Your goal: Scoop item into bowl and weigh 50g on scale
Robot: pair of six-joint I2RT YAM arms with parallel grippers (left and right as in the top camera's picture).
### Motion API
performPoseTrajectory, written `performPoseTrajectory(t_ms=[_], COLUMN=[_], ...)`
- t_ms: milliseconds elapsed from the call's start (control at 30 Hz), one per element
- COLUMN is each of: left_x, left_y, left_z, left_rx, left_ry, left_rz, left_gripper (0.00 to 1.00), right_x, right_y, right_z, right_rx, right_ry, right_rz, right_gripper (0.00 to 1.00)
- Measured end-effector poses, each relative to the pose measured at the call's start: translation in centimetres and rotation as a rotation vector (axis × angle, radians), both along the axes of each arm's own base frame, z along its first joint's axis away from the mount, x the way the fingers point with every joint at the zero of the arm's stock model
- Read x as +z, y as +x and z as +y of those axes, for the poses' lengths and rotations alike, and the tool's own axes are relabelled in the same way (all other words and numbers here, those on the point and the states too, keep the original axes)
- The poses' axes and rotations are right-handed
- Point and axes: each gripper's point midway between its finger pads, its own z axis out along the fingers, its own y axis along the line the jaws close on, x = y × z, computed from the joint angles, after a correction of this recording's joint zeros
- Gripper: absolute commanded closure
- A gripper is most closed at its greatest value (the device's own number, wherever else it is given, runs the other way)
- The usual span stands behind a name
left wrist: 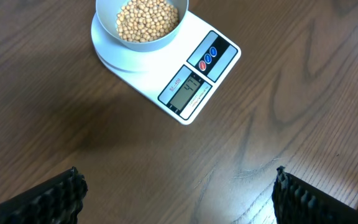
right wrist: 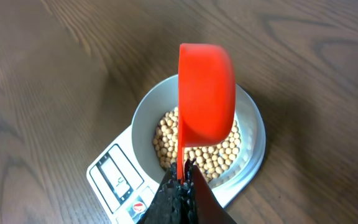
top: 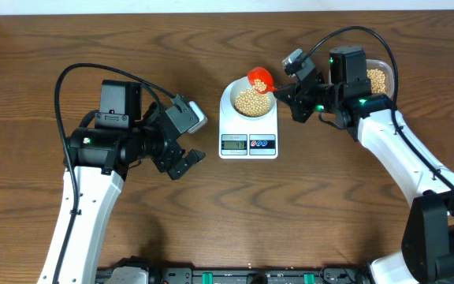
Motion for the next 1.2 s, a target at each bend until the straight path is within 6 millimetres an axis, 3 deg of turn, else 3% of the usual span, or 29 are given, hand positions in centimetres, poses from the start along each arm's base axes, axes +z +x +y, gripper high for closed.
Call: performPoseTrajectory(t_ms=[1200], left_x=[0.00], left_y=[0.01], left_z=[0.00], left_rx=[0.000], left_ry=[0.000], left_rz=[0.000], left_gripper=[0.02], right_x=[-0.06], right_y=[0.23], right_z=[0.50], right_rx=[-0.002], right_ry=[-0.047], right_rz=[-0.045], right_gripper=[0.99])
